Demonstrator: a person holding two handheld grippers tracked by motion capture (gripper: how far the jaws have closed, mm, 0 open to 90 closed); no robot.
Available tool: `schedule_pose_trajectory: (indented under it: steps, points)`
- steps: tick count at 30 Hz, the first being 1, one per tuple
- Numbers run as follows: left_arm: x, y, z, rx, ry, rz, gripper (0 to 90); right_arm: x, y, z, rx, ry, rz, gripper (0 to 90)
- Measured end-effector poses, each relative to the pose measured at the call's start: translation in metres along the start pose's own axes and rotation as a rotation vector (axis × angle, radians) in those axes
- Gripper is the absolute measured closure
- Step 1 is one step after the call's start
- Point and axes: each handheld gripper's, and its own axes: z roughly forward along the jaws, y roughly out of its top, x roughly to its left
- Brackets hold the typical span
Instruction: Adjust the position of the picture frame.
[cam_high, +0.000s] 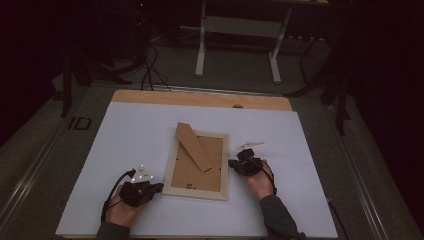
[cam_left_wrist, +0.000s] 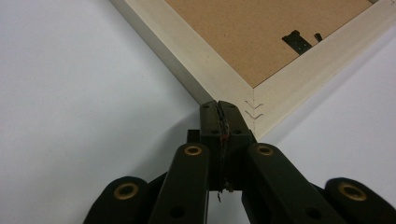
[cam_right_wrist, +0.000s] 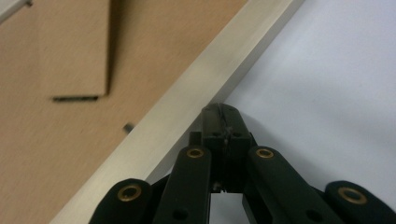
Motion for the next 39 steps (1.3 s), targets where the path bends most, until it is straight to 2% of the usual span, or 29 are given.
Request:
schedule_pose_trajectory:
  steps: [9,15,28,39]
  points:
    - [-0.001,0.000,0.001,-0.001,0.010,-0.003,90.0,0.012,-0.012,-0.010,0.021,0.004,-0.041,90.0]
    - [-0.001,0.000,0.001,-0.002,0.015,-0.003,90.0,0.019,-0.015,-0.013,0.031,-0.015,-0.073,90.0]
    - [-0.004,0.001,0.002,-0.001,0.015,0.013,90.0,0.016,-0.011,-0.010,0.027,-0.027,-0.055,90.0]
    - [-0.011,0.002,0.005,-0.003,-0.005,0.023,90.0,0.014,-0.006,-0.009,0.031,-0.039,-0.050,90.0]
